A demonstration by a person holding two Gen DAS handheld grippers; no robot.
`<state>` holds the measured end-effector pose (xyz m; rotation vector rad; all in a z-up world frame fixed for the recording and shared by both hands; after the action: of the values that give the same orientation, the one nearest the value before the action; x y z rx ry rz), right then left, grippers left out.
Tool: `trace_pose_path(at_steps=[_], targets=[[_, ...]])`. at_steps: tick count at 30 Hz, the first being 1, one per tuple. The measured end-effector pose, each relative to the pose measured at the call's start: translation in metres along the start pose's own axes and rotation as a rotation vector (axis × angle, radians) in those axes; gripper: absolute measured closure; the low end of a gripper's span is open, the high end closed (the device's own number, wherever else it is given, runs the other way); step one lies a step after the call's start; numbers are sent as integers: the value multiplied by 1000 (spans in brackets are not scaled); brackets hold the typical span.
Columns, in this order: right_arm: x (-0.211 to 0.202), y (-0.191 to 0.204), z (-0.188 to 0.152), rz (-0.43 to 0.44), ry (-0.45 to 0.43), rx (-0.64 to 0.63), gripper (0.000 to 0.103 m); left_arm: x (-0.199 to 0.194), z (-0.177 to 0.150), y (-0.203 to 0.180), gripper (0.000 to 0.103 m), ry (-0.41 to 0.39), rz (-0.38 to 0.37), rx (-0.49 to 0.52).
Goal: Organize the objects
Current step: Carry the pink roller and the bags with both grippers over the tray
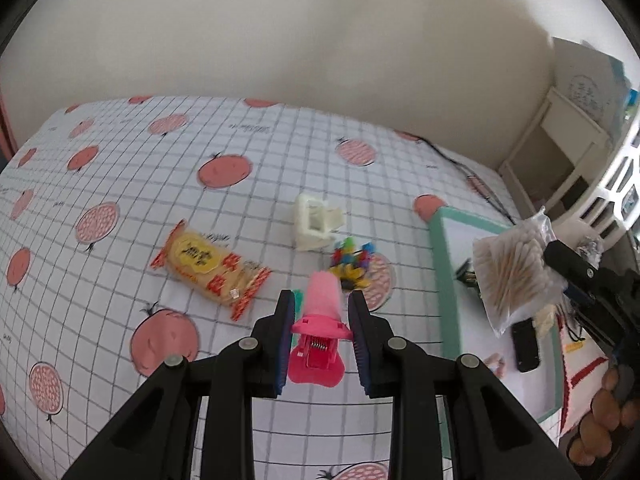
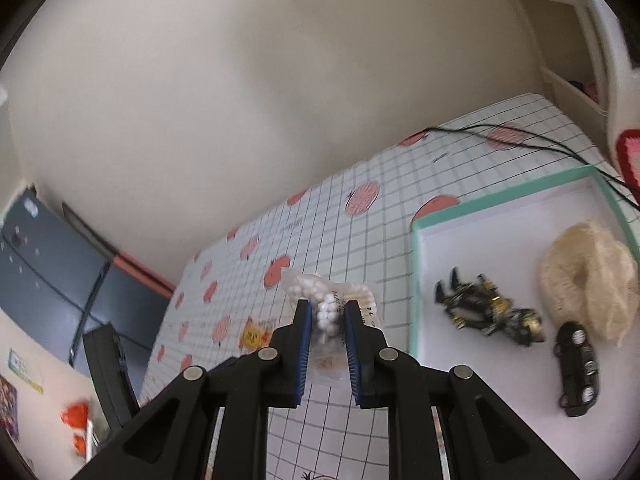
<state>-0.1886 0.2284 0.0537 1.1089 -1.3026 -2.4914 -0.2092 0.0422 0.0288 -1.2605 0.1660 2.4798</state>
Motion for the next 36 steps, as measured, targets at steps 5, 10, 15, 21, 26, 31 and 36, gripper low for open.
trace_pose_path(at_steps=[5, 10, 15, 21, 26, 31, 36], targets=[[-19, -17, 20, 8, -61, 41, 85, -9, 12, -24, 75, -54, -19, 54], [-36, -33, 36, -17, -120, 47, 85, -16, 24, -50, 75, -103, -51, 93], [-45, -48, 47, -60, -161, 45, 85, -22, 37, -72, 75, -156, -112, 77], [-46, -62, 53, -114, -178, 29, 85, -17, 53, -100, 75, -196, -154, 84], [-42, -72, 58, -160, -190, 13, 85, -5, 56, -123, 75, -196, -174, 106], [-44, -77, 66, -201, -232, -16, 85, 3, 63, -142, 75, -239, -179, 156], [-42, -84, 72, -266, -272, -61, 85, 15, 60, -158, 75, -234, -185, 208]])
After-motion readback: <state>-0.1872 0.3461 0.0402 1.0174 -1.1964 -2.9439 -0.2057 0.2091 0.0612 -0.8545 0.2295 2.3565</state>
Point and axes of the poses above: each gripper's, at about its wrist camera, not at the fingertips, and x roughly the way its jaws point, y to its left, z to its top, the point moved 8 cm from there along x, roughly the way its jaws point, and after that the axes turned 15 degrees about x, right-handed, at the moved point
